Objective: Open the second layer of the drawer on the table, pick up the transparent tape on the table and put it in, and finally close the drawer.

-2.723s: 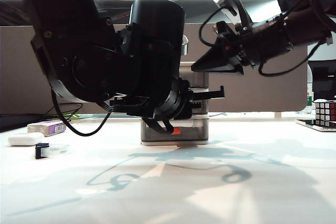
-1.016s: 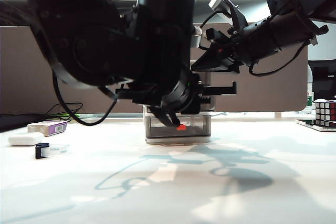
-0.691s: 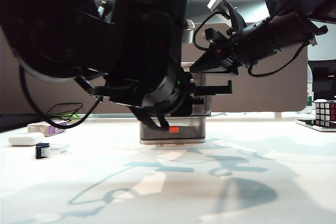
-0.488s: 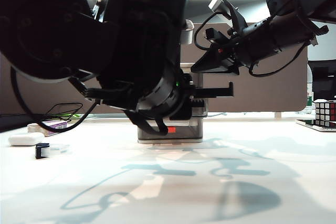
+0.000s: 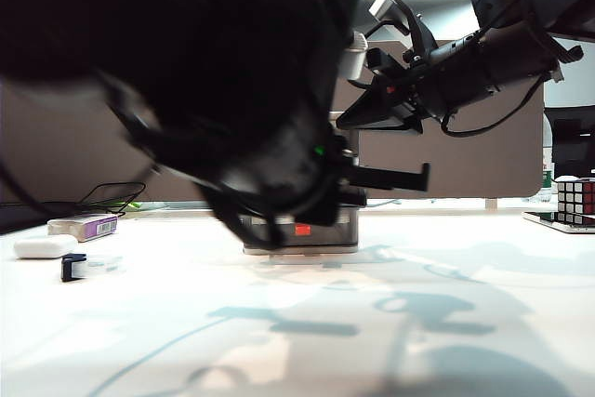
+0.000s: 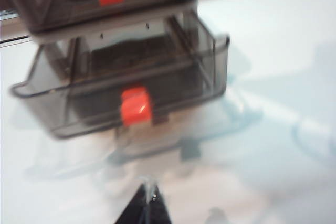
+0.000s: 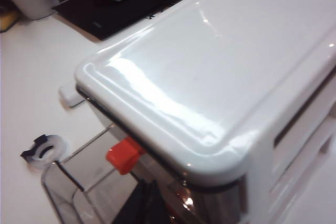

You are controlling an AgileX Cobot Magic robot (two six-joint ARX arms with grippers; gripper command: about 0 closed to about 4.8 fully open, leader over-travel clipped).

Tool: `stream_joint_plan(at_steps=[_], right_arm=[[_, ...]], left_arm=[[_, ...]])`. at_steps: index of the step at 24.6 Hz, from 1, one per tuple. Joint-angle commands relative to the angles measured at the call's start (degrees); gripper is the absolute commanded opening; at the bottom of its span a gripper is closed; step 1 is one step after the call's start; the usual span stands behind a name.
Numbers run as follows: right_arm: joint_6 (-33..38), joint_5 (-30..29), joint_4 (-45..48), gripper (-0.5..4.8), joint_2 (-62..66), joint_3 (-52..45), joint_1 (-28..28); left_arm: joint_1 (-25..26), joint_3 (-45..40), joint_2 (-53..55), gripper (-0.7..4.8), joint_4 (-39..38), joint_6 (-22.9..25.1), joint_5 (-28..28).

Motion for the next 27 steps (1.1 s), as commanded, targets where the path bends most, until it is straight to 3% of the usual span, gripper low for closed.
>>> stream_joint_plan(at_steps=[1, 2, 6, 8, 11, 15, 16, 18, 25, 26, 27], right_arm=[[0.2, -1.1, 0.4, -0.05, -0.2, 0.3, 0.1], [0.2, -1.2, 0.3, -0.05, -0.2, 0.3, 0.1], [0.7, -2.7, 0.1, -0.05, -0.2, 0.3, 0.1], [0.7, -2.8, -0.3, -0.05, -0.4, 0.3, 0.1], [0.9, -4.2, -0.9, -0.05, -0.4, 0.3, 0.1], [1.4, -5.0, -2.0, -0.05, -0.5, 0.3, 0.1], [1.7, -5.4, -2.3, -0.05, -0.5, 0.3, 0.1], [1.8, -6.4, -2.6, -0.05, -0.5, 0.3, 0.1], [2.0, -7.6, -2.9, -0.05, -0.5, 0.2, 0.1], [2.0, -7.7, -2.9, -0.05, -0.5, 0.2, 0.1], [2.1, -7.9, -3.3, -0.05, -0.5, 0.2, 0.1]], left_arm=[[-0.2, -6.8, -10.5, 0.26, -6.3, -0.8, -1.0], [0.0, -8.7, -13.2, 0.26, -6.3, -0.7, -0.6], [6.0, -17.2, -29.7, 0.27, -11.3, -0.1, 17.1], [11.0, -17.8, -35.3, 0.41, -18.8, 0.0, 25.6], [19.5, -17.8, -41.1, 1.75, -26.9, 3.2, 36.4], [30.7, -17.8, -43.5, 3.37, -28.5, 12.1, 49.0], [36.1, -17.8, -43.4, 4.26, -28.2, 15.5, 53.7], [41.7, -17.8, -43.2, 4.64, -28.0, 16.7, 54.8], [51.4, -17.8, -41.4, 4.79, -28.4, 28.4, 64.7], [53.0, -17.8, -40.7, 4.79, -28.4, 30.2, 66.7], [55.5, -17.8, -39.4, 4.79, -28.3, 32.0, 72.5]])
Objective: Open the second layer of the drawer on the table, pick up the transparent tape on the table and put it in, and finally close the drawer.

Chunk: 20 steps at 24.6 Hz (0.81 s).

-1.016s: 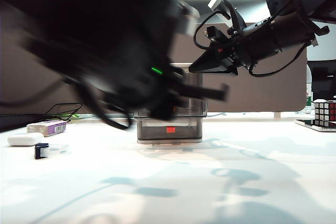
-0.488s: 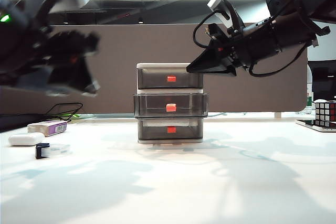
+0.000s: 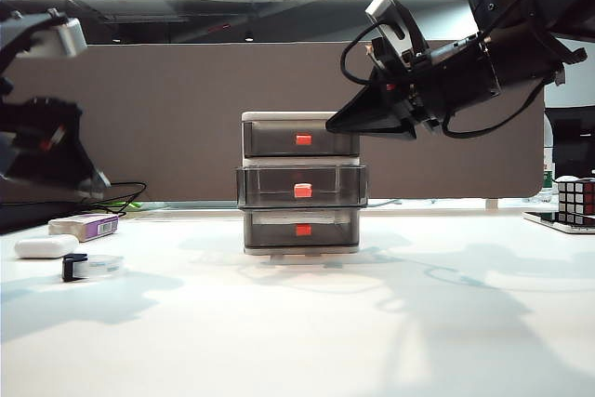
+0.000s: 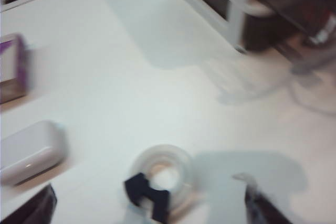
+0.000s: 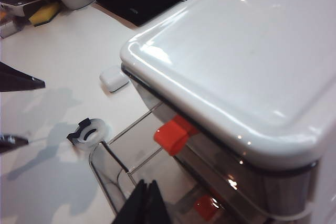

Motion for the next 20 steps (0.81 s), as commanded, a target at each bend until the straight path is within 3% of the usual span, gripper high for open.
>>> stream_joint_plan(at_steps=[1, 4, 7, 10, 13, 16, 20], right_arm=[[0.3, -0.9, -0.3, -0.05, -0.4, 0.2, 0.1], [0.2, -0.9, -1.7, -0.05, -0.4, 0.2, 0.0], [-0.1, -0.9, -2.4, -0.05, -0.3, 0.2, 0.1], [-0.1, -0.9, -2.4, -0.05, -0.3, 0.2, 0.1], [-0.1, -0.9, -2.4, -0.05, -0.3, 0.1, 0.1], [-0.1, -0.9, -2.4, -0.05, -0.3, 0.1, 0.1], [-0.1, -0.9, -2.4, -0.05, -0.3, 0.1, 0.1]], left_arm=[[5.2, 0.0, 2.8, 4.79, 0.7, 6.8, 13.0], [9.8, 0.0, 6.1, 4.79, 1.0, 12.7, 20.3], [13.2, 0.1, 9.0, 4.79, 2.3, 14.2, 27.2], [15.3, 0.1, 12.5, 4.79, 5.0, 14.2, 28.3], [16.3, 0.2, 16.6, 4.79, 9.2, 14.0, 33.2], [16.2, 0.4, 22.7, 4.79, 14.2, 13.5, 33.3], [16.2, 2.3, 27.8, 4.79, 14.8, 13.6, 33.2]])
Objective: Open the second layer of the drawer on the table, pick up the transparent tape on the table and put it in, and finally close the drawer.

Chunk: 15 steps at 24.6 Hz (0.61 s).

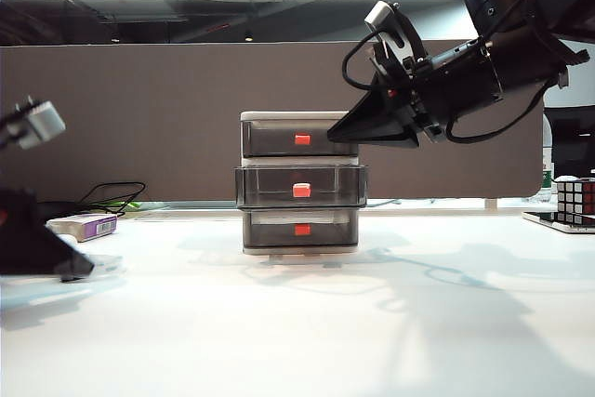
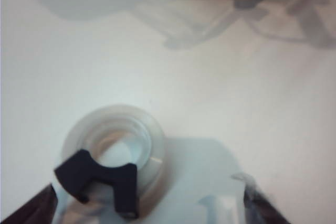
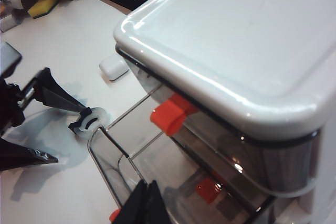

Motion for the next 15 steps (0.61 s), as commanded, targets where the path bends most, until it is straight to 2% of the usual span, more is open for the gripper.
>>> stream_joint_plan(at_steps=[1, 8, 15], right_arm=[[-0.2, -0.5, 0.5, -0.05, -0.3, 0.1, 0.1], [-0.7, -0.7, -0.3, -0.05, -0.3, 0.1, 0.1], [-1.3, -0.7, -0.3, -0.05, -0.3, 0.1, 0.1]], left_arm=[[0.1, 2.2, 3.2, 4.79, 1.8, -0.2, 0.2], [0.1, 6.5, 8.7, 4.79, 1.9, 0.0, 0.4], [-0.2, 6.7, 10.5, 4.79, 1.8, 0.0, 2.8]])
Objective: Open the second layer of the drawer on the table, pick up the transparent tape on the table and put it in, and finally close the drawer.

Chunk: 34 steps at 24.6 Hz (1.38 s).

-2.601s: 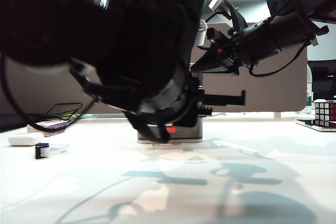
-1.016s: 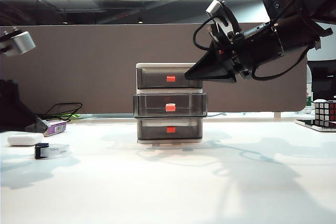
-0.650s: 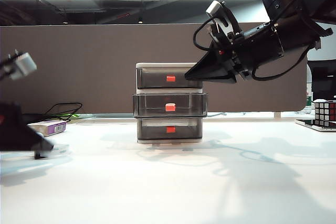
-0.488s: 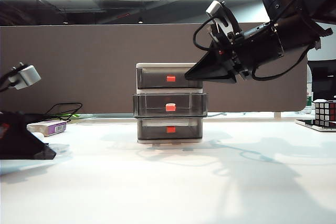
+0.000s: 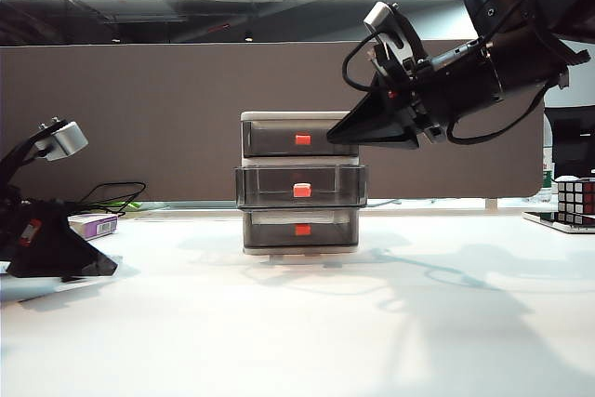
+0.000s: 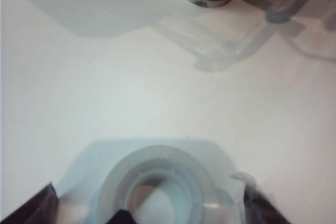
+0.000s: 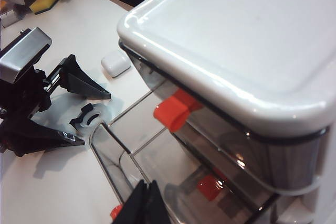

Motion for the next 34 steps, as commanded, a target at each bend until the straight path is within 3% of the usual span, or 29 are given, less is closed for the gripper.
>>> stream_joint_plan(at_steps=[1, 4, 7, 10, 11, 13, 15, 18, 22, 27, 34], right_arm=[[-0.2, -0.3, 0.3, -0.05, -0.3, 0.1, 0.1], [-0.3, -0.3, 0.3, -0.05, -0.3, 0.1, 0.1], [-0.2, -0.3, 0.3, -0.05, -0.3, 0.1, 0.1], [-0.3, -0.3, 0.3, -0.05, -0.3, 0.1, 0.1], [-0.2, -0.3, 0.3, -0.05, -0.3, 0.1, 0.1], [-0.3, -0.3, 0.2, -0.05, -0.3, 0.1, 0.1], [-0.2, -0.3, 0.2, -0.05, -0.3, 0.1, 0.1], [-0.3, -0.3, 0.0, -0.05, -0.3, 0.1, 0.1], [-0.5, -0.3, -1.1, -0.05, -0.3, 0.1, 0.1], [-0.7, -0.3, -1.3, -0.05, -0.3, 0.1, 0.1], [-0.7, -0.5, -1.5, -0.05, -0.3, 0.1, 0.1]], left_arm=[[-0.1, 0.0, 1.4, 4.79, -1.3, -0.3, 1.3], [-0.2, 0.0, 2.2, 4.79, -1.2, -0.7, 2.3], [-0.2, 0.0, 2.3, 4.02, -1.2, -0.7, 2.4], [-0.6, 0.0, 2.3, 3.91, -1.2, -0.7, 2.4], [-0.7, 0.0, 2.3, 3.43, -1.2, -0.7, 2.6], [-1.0, 0.0, 2.4, 1.91, -1.3, -0.7, 2.7], [-1.3, 0.0, 2.4, 1.42, -1.3, -0.7, 2.7], [-1.3, 0.0, 2.3, 1.13, -0.1, -1.1, 4.1], [-2.4, 0.0, -0.9, 1.09, 8.3, -9.6, 8.1], [-7.9, 0.0, -7.4, 1.11, 11.1, -8.8, 5.2], [-16.7, 7.8, -9.1, 1.11, 7.4, -10.3, 3.8]])
